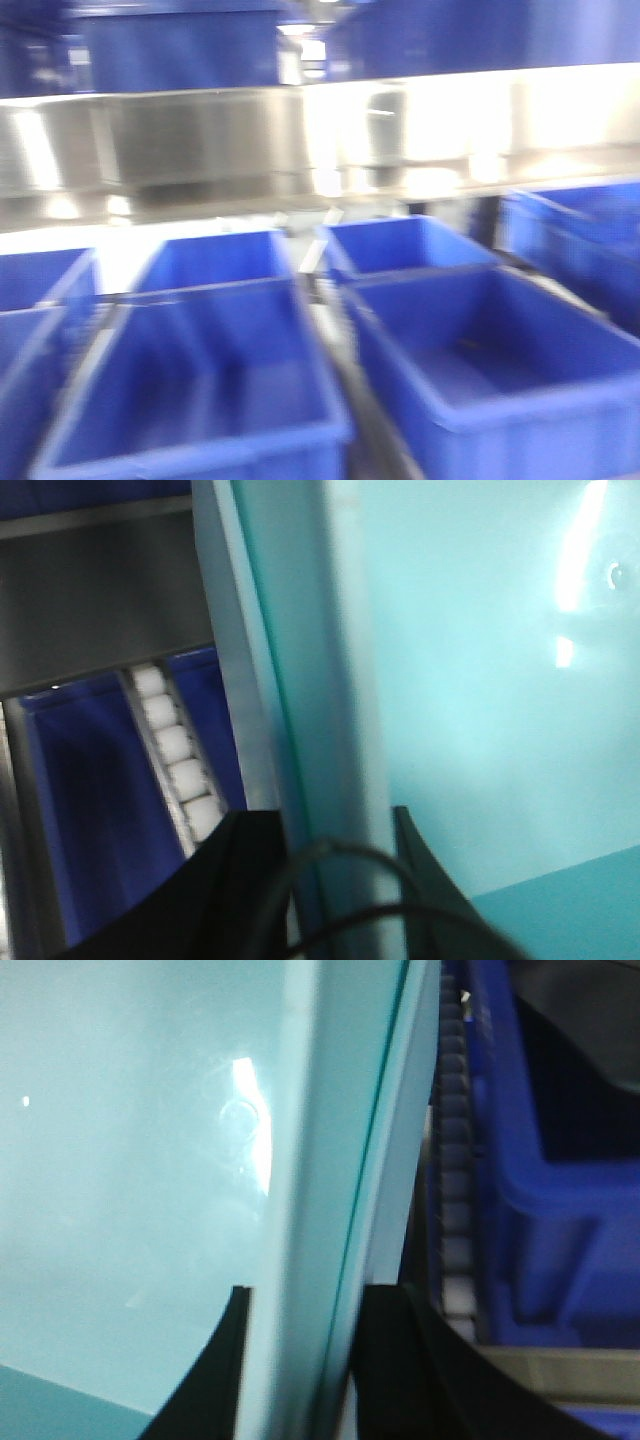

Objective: Move two blue bins to right shelf middle
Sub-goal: 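Back the base away from the rack holding the teal bin in both grippers, then drive along the aisle carrying the teal bin clamped in both grippers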

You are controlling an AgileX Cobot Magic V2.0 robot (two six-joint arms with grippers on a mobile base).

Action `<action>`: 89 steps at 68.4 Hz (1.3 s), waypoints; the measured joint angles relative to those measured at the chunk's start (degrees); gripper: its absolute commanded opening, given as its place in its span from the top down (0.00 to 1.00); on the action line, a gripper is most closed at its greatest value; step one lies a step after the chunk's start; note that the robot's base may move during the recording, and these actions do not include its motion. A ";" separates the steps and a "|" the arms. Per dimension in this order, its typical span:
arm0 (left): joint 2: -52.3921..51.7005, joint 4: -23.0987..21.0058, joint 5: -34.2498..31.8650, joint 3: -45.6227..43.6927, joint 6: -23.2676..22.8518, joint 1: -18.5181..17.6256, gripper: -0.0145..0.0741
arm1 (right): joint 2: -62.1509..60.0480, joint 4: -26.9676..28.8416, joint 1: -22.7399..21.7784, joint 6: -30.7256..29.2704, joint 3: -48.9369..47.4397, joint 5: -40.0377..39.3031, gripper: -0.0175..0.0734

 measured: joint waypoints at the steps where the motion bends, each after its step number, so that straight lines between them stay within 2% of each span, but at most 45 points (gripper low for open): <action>1: 0.00 0.00 0.00 0.00 0.00 0.00 0.96 | 0.00 0.00 0.00 0.00 0.00 0.00 0.98; 89: 0.00 0.00 -0.05 0.00 0.00 0.00 0.96 | 0.00 0.00 0.00 0.00 0.00 0.00 0.98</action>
